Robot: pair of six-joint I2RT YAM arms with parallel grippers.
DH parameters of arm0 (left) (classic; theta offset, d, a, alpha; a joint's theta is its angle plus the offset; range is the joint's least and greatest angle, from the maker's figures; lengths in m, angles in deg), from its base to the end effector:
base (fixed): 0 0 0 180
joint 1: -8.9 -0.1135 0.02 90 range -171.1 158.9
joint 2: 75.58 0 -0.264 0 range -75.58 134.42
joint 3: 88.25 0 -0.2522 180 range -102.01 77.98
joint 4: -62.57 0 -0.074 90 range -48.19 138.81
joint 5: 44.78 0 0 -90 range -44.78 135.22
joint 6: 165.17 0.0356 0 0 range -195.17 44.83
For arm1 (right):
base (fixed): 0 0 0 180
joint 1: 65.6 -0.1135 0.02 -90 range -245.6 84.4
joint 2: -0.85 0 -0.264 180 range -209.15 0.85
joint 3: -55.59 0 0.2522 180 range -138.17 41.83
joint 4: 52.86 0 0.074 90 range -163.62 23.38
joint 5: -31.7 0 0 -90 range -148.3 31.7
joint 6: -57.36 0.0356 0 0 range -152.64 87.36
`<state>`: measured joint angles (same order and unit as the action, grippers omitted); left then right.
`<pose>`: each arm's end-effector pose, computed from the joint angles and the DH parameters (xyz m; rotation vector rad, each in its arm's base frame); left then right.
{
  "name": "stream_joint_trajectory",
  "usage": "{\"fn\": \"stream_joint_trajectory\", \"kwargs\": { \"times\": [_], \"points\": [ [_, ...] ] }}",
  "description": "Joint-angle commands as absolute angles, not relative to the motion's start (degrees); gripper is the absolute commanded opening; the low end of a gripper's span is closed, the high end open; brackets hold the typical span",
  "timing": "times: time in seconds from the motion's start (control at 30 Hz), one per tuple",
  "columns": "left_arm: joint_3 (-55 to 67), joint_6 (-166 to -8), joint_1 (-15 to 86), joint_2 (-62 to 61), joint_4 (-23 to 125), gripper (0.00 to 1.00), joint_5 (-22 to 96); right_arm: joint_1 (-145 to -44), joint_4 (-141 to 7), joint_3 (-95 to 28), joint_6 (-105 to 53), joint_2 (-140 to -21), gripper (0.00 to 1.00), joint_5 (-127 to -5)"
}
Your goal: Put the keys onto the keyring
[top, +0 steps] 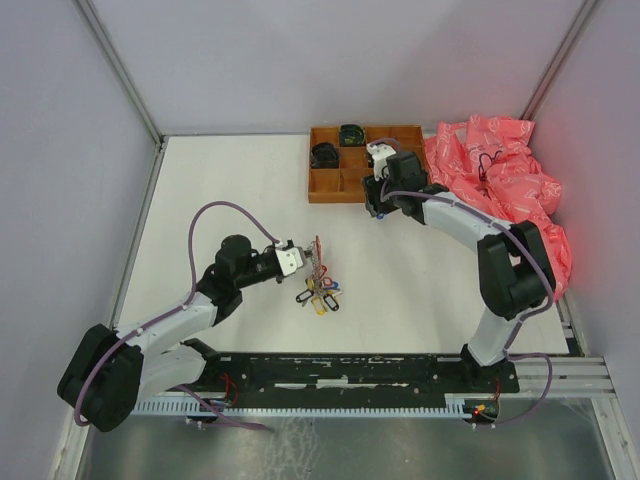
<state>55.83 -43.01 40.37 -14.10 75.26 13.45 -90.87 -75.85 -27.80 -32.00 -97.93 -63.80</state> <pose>0.1805 -0.1325 0.2134 1.2548 1.2725 -0.4876 0.3505 0.1692 0.2395 -0.5333 2.1967 0.3508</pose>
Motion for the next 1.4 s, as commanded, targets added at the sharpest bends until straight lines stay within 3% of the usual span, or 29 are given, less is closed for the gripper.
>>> {"fn": "stream_joint_trajectory", "kwargs": {
  "times": [0.0, 0.1, 0.3, 0.73, 1.37],
  "points": [
    [55.37, -44.59, 40.1, -14.74, 79.43, 0.03, 13.39, -89.28, -79.36, -33.46, -25.45, -103.07, 0.57, -59.98],
    [55.05, -46.52, 40.1, -14.62, 79.63, 0.03, 13.85, -89.31, -76.93, -32.94, -25.55, -103.02, 0.55, -67.12],
    [55.28, -53.47, 40.1, -13.0, 83.17, 0.03, 18.17, -91.82, -63.07, -20.33, -28.06, -93.34, 0.56, -76.27],
    [55.42, -73.11, 40.47, -11.73, 87.04, 0.03, 24.7, -103.74, -32.74, 0.01, -30.76, -82.13, 0.55, -76.51],
    [54.03, -78.39, 41.85, -9.97, 86.34, 0.03, 27.94, -108.91, -21.57, 2.29, -28.94, -83.84, 0.42, -76.37]
  ]
}}
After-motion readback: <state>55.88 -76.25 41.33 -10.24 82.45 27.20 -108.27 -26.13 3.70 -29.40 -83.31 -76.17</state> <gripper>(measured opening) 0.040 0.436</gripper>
